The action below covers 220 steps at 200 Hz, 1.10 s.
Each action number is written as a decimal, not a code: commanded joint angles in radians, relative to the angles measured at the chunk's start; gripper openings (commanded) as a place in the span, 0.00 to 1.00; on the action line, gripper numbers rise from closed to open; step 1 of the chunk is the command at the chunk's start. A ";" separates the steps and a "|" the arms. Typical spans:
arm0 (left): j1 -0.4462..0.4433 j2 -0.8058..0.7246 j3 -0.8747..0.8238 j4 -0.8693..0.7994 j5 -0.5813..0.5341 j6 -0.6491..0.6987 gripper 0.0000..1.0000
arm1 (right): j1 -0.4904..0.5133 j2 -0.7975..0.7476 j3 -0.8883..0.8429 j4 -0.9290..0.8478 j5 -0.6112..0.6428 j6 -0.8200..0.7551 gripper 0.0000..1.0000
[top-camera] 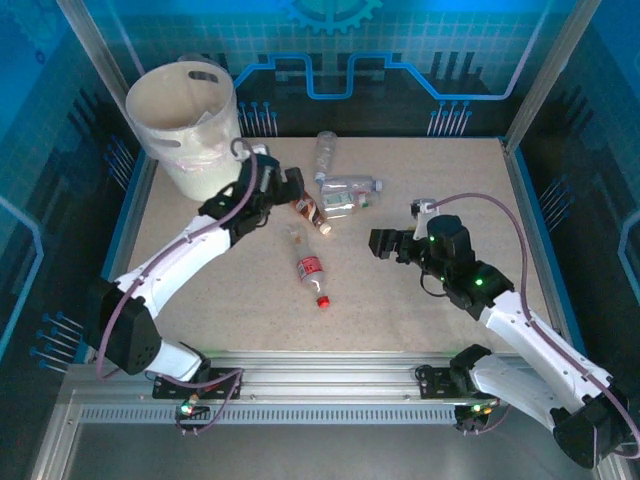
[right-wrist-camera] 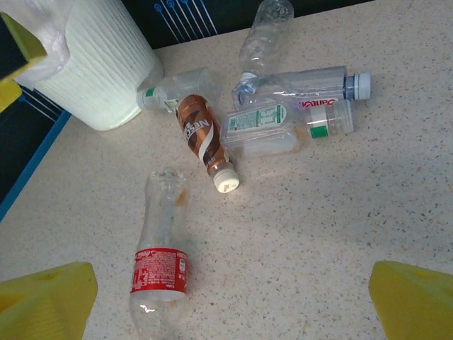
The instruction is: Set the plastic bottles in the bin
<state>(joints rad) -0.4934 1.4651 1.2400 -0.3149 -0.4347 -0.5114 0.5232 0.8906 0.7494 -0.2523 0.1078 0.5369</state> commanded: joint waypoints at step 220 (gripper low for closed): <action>-0.005 0.516 0.025 -0.073 0.175 -0.341 0.72 | 0.017 -0.053 0.018 -0.066 0.067 -0.054 1.00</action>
<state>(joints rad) -0.5152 1.9705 1.2819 -0.4419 -0.2798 -0.8150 0.5255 0.8577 0.7498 -0.2989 0.1543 0.4957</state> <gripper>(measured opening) 0.750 0.998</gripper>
